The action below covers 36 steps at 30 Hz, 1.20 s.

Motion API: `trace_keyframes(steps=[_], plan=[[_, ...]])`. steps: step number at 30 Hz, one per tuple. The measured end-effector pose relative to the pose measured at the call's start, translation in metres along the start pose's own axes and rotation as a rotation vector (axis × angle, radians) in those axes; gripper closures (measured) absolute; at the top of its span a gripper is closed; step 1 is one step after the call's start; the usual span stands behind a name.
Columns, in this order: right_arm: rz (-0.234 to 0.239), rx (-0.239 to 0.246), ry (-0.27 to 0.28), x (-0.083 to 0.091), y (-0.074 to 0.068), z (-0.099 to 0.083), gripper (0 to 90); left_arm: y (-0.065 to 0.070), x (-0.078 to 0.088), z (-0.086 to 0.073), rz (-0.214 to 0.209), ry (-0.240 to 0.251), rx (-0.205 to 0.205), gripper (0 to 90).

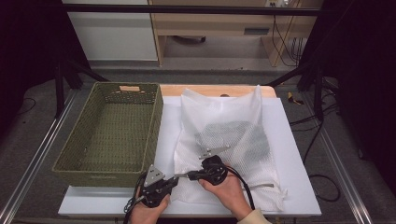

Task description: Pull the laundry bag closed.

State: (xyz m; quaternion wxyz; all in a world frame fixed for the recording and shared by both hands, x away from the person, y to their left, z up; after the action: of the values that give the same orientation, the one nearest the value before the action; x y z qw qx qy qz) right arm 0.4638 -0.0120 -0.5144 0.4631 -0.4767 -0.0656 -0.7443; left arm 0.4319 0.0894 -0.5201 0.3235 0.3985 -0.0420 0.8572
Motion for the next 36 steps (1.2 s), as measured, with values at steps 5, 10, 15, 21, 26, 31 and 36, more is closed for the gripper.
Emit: trace_keyframes(steps=[5, 10, 15, 21, 26, 31, 36], plan=[[0.005, -0.005, 0.030, 0.006, 0.000, 0.001, 86.7, -0.002, 0.002, 0.003, 0.003, 0.010, -0.001, 88.1], [-0.012, 0.004, 0.031, 0.004, -0.002, -0.004, 86.6, -0.001, -0.002, 0.000, 0.002, -0.004, -0.008, 88.1], [-0.015, -0.003, 0.037, 0.005, 0.001, -0.005, 86.7, 0.002, -0.002, 0.001, 0.009, -0.010, -0.022, 88.1], [-0.051, 0.001, 0.020, 0.008, 0.003, -0.007, 86.7, 0.000, 0.000, 0.001, 0.004, -0.004, -0.009, 88.1], [-0.078, 0.007, 0.008, 0.016, 0.006, -0.012, 86.7, 0.003, -0.001, 0.001, -0.002, -0.008, -0.015, 88.1], [-0.087, -0.006, 0.015, 0.027, 0.012, -0.016, 86.7, 0.001, -0.001, 0.000, 0.001, -0.007, -0.011, 88.1], [-0.109, -0.002, 0.026, 0.037, 0.018, -0.020, 86.7, 0.001, -0.001, 0.000, 0.001, -0.007, -0.010, 88.0]])
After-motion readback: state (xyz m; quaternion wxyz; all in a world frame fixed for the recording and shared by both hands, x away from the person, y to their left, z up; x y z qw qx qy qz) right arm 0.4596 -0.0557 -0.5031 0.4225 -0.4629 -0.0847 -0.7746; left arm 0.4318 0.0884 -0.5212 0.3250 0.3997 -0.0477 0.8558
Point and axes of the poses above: each handheld gripper's, and its own axes: x roughly backward along the jaws, z roughly out of its top, y roughly to its right, the point moved 9 cm from there along -x, roughly forward along the jaws, and after that the axes turned 11 degrees about -y, right-handed, at the moved point
